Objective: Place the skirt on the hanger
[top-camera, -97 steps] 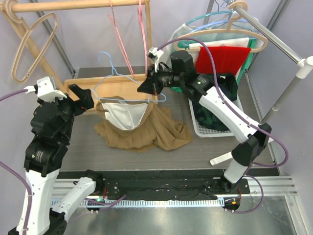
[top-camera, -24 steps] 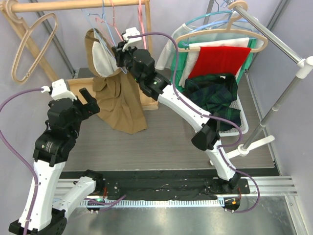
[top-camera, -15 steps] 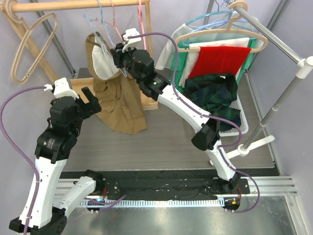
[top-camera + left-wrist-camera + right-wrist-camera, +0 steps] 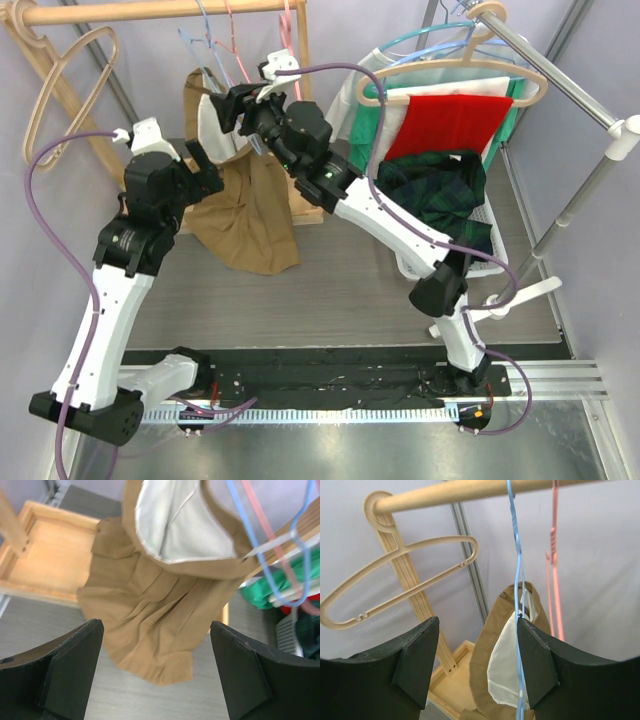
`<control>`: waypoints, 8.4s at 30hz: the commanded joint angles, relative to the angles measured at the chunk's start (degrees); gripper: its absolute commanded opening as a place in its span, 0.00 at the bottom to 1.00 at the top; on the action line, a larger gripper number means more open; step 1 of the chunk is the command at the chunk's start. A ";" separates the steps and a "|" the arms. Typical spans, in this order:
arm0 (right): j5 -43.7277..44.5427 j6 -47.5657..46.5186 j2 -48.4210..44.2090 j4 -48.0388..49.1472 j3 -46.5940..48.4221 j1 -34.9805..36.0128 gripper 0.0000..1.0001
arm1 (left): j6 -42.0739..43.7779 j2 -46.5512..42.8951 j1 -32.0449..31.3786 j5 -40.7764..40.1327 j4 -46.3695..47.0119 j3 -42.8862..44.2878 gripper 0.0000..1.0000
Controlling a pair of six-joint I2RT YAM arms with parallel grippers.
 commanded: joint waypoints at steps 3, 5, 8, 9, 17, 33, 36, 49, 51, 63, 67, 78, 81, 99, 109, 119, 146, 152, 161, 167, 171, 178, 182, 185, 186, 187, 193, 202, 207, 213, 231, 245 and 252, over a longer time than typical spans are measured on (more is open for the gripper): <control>10.22 0.63 -16.05 -1.50 -5.19 0.27 0.68 | -0.61 7.64 1.68 4.06 9.75 9.88 0.92; 14.96 0.73 -20.16 -7.82 -7.47 0.36 0.68 | -2.54 9.94 2.38 5.21 11.85 12.87 0.92; 17.61 0.72 -24.92 -13.47 -13.52 0.27 0.67 | -5.34 14.42 3.78 8.02 14.23 16.30 0.92; 18.40 0.90 -28.07 -14.62 -15.38 0.36 0.67 | -5.79 15.82 3.96 8.98 15.98 17.10 0.92; 22.01 5.90 -43.73 -21.57 -36.63 0.18 0.66 | -8.69 25.84 4.84 14.96 24.42 22.73 0.91; 25.18 12.76 -53.67 -31.77 -48.70 -4.38 0.65 | -8.35 30.52 4.93 11.19 25.49 25.11 0.32; 25.79 13.11 -55.08 -32.56 -49.85 -5.52 0.65 | -8.00 29.37 4.93 10.40 24.88 24.23 0.11; 21.58 19.18 -54.57 -37.75 -61.09 -22.47 0.80 | -5.97 24.71 12.74 8.55 15.91 25.47 0.00; 19.74 20.32 -53.25 -37.83 -62.23 -25.03 0.84 | -6.50 23.84 15.55 10.92 15.47 24.67 0.00; 8.49 21.29 -37.78 -37.49 -65.23 -35.76 0.95 | -5.10 23.31 26.90 25.77 11.34 25.63 0.05; 5.76 21.55 -34.17 -37.92 -66.28 -36.47 0.95 | -4.22 23.04 27.78 28.41 9.32 26.86 0.57; 6.63 21.73 -30.04 -42.05 -70.32 -36.56 0.94 | -2.72 18.48 27.78 35.09 2.12 32.58 0.80; 6.37 22.34 -26.44 -42.49 -70.42 -37.08 0.89 | -2.98 17.16 27.78 35.97 -1.04 35.38 0.80; 7.62 20.69 -47.07 -46.02 -53.46 -38.58 0.01 | -2.02 5.56 17.34 68.76 2.90 12.84 0.75; -16.01 12.25 -54.12 -36.79 -41.52 -38.49 0.01 | 0.62 0.63 10.21 62.43 5.09 -6.26 0.74; -46.08 18.11 -56.40 -21.59 -37.90 -38.40 0.01 | -0.52 0.80 8.18 54.08 12.03 -16.72 0.75; -72.72 36.51 -53.42 5.68 -81.72 -32.16 0.01 | -10.10 0.19 7.57 33.51 12.39 -22.08 0.77; -72.12 21.76 -51.22 -14.41 -82.37 -32.16 0.01 | -10.02 1.16 7.57 37.21 11.78 -25.42 0.77; -74.66 9.97 -48.76 -29.89 -81.93 -32.16 0.01 | -11.51 0.54 7.48 46.07 24.85 -34.83 0.83; -74.31 4.33 -48.23 -36.86 -82.90 -29.88 0.01 | -15.02 2.82 6.78 52.31 37.87 -36.77 0.91; -70.28 1.35 -46.39 -42.30 -82.19 -26.89 0.01 | -15.90 5.72 4.85 54.69 43.76 -36.24 0.93; -56.42 0.46 -45.85 -46.36 -78.07 -24.95 0.31 | -13.27 16.62 -0.51 65.76 43.51 -31.50 0.60; -49.64 1.51 -48.66 -45.66 -74.55 -24.95 0.62 | -12.13 17.07 -1.39 68.58 42.71 -30.79 0.34; -45.85 1.69 -50.60 -44.52 -71.04 -24.95 0.75 | -10.99 16.72 -1.48 69.81 40.96 -29.30 0.00; -45.57 1.26 -51.12 -44.26 -69.99 -24.95 0.77 | -10.64 16.80 -1.48 70.07 39.82 -28.95 0.00; -45.22 0.99 -51.30 -43.64 -67.71 -24.87 0.81 | -10.28 16.63 -1.57 71.03 39.81 -28.60 0.00; -44.69 -2.17 -47.11 -37.67 -60.58 -20.41 0.96 | -8.44 14.26 -1.75 75.43 36.22 -26.22 0.00; -38.47 -5.61 -33.21 -31.44 -54.07 -7.82 0.98 | -2.11 11.00 -1.66 69.03 24.70 -18.84 0.00; -35.38 -3.67 -30.56 -28.96 -54.85 -6.23 0.96 | -0.70 9.25 -1.66 64.02 21.10 -18.22 0.00; -29.76 -1.82 -32.23 -27.29 -57.40 -6.15 0.55 | 0.88 8.10 -1.66 58.13 17.93 -18.05 0.28; -28.34 1.24 -54.89 -31.42 -78.83 -6.50 0.01 | -1.75 3.87 -1.57 46.26 13.28 -24.81 0.76; -25.00 12.85 -59.57 -33.09 -93.00 -6.50 0.01 | -4.04 18.20 -2.27 49.51 10.63 -31.93 0.68; -25.62 12.77 -58.60 -33.71 -95.73 -6.50 0.01 | -6.14 22.77 -4.82 48.81 15.11 -34.39 0.68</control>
